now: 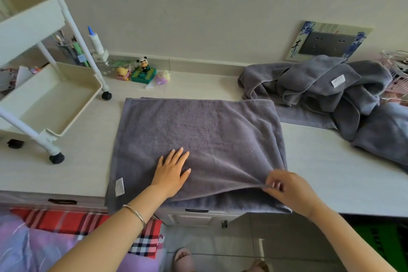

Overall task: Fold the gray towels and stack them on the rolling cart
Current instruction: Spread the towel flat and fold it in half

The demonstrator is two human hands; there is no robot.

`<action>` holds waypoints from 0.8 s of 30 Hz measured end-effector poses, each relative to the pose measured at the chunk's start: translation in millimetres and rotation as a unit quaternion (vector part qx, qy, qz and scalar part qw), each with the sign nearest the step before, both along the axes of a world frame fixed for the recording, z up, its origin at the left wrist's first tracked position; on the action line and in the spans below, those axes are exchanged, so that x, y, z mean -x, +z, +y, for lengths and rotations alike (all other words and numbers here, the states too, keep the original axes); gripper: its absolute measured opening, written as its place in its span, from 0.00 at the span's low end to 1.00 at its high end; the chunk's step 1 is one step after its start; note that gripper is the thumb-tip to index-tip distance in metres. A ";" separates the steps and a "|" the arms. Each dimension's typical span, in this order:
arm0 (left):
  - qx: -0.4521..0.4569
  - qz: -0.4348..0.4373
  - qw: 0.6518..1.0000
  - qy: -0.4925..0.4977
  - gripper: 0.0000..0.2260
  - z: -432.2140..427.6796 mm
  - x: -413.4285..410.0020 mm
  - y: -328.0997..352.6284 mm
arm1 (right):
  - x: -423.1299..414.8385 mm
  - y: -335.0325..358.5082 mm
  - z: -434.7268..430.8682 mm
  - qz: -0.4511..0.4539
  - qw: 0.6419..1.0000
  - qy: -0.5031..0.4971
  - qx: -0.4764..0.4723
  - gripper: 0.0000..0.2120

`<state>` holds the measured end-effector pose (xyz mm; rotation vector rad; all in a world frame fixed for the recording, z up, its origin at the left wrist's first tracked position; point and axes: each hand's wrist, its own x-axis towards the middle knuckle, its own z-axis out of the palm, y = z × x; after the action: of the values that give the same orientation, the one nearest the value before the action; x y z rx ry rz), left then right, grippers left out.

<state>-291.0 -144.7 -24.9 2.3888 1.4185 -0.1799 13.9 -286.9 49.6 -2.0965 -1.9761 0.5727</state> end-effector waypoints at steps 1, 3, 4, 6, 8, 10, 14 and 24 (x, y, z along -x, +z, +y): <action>0.000 0.003 1.000 -0.010 0.26 -1.0 5.1 -2.0 | 2.7 -4.3 -1.2 -0.031 0.995 0.038 0.091 0.03; 0.001 -0.005 1.000 -0.018 0.26 -0.9 12.2 -3.3 | 11.7 -16.6 2.6 -0.042 0.975 0.090 0.200 0.05; -0.002 -0.013 1.000 -0.011 0.26 -0.2 15.0 -2.7 | 17.9 -20.5 7.8 -0.013 0.975 0.083 0.205 0.07; -0.020 -0.029 0.999 0.021 0.26 1.2 21.9 -0.7 | 31.8 -22.8 23.7 0.059 0.984 0.032 0.166 0.08; -0.034 -0.040 0.996 0.067 0.26 3.1 33.0 0.9 | 49.5 -25.2 43.3 0.083 0.989 0.013 0.120 0.08; -0.045 -0.033 0.992 0.115 0.26 6.3 45.9 0.9 | 68.0 -27.5 62.9 0.099 0.991 0.011 0.092 0.05; -0.042 -0.039 0.969 0.241 0.28 20.3 73.5 0.9 | 102.9 -36.3 98.3 0.094 0.993 0.053 0.055 0.08; -0.003 -0.075 0.939 0.334 0.29 73.0 98.8 -1.1 | 149.0 -43.1 184.8 0.109 0.991 0.056 0.054 0.20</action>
<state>-389.8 -71.7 -26.0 1.7417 2.0437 0.1767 -135.0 -102.1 6.5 -1.8957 -1.9870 0.9075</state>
